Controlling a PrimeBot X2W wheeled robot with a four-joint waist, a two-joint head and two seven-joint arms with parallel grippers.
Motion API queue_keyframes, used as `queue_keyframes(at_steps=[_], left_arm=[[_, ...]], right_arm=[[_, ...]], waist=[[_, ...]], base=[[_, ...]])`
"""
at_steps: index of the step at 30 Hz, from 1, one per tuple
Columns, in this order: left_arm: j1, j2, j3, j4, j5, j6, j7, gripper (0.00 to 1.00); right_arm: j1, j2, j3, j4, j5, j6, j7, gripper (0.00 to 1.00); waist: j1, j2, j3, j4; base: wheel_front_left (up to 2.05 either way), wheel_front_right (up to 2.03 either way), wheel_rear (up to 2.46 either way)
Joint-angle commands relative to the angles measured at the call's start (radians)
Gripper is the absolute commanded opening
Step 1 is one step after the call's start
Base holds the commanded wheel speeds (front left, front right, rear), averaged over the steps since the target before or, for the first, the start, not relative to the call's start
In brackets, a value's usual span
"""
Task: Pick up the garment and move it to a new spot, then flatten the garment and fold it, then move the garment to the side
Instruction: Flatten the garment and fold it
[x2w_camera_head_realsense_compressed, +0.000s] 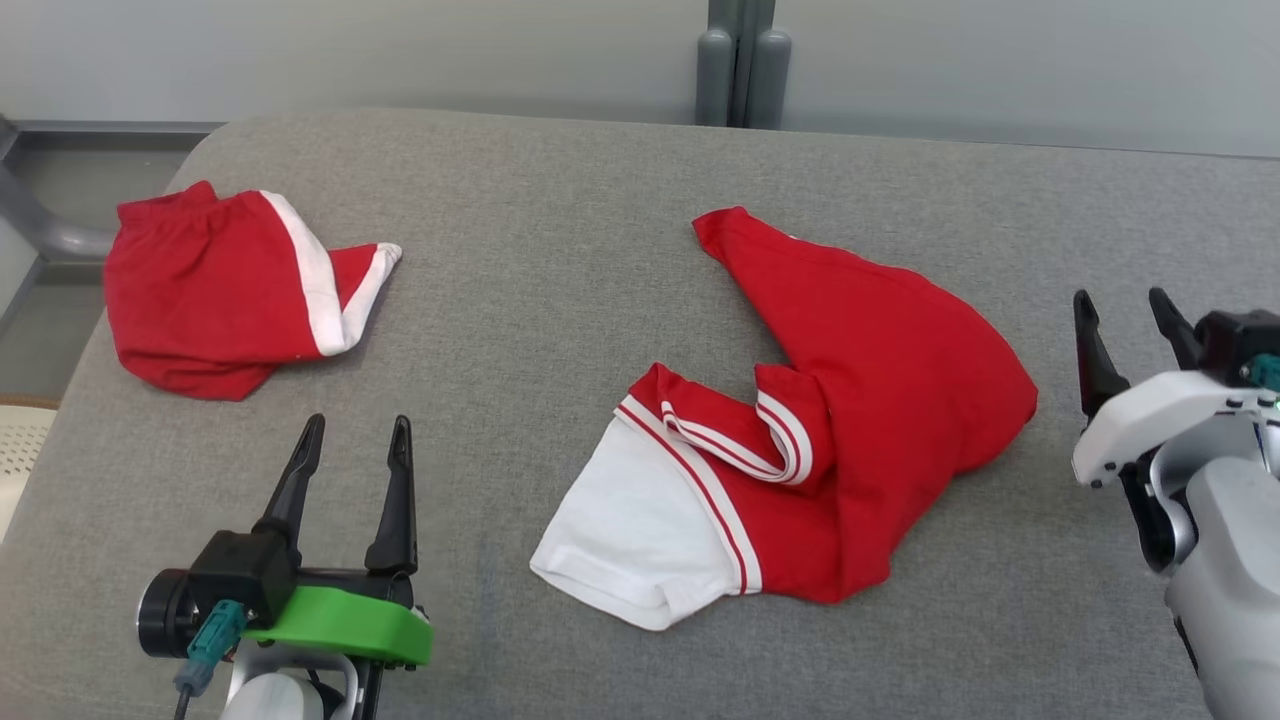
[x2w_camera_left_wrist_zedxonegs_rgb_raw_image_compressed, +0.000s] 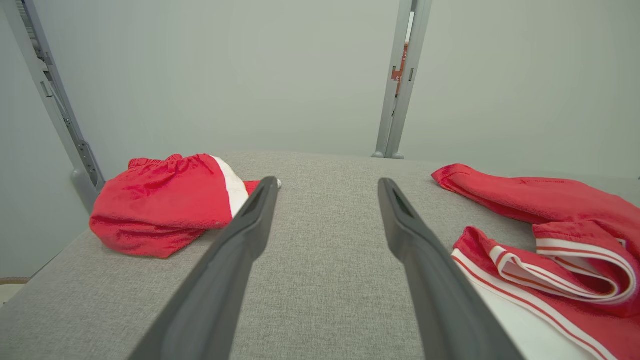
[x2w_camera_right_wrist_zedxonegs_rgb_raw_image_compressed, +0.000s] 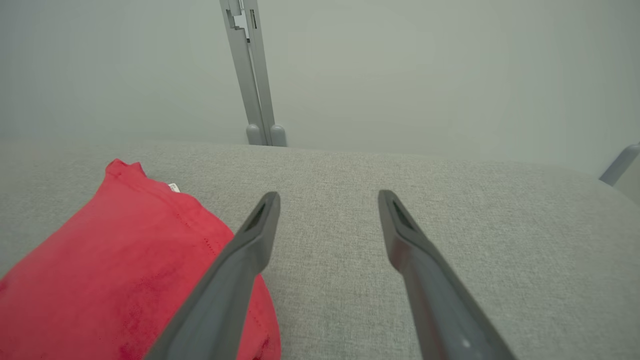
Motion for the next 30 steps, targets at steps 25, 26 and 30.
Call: queue_keyframes(at_steps=[25, 26, 30], left_arm=[[-0.035, 0.013, -0.02, -0.001, -0.008, -0.003, -0.001, 1.0], [-0.037, 0.013, -0.021, 0.0, -0.008, -0.003, -0.001, 1.0], [-0.039, 0.011, -0.02, 0.001, -0.008, -0.003, -0.001, 1.0]], right_arm=[[0.074, 0.065, 0.075, 0.116, 0.029, -0.002, -0.004, 0.45], [0.061, 0.067, 0.081, 0.131, 0.036, -0.002, -0.004, 0.0], [0.05, 0.066, 0.098, 0.167, 0.058, -0.002, -0.004, 0.0]], waist=[[0.0, -0.0001, 0.059, 0.035], [0.0, -0.0001, 0.06, 0.038], [0.0, -0.0001, 0.063, 0.043]], base=[[0.0, 0.0, 0.0], [0.0, 0.0, 0.0], [0.0, 0.0, 0.0]])
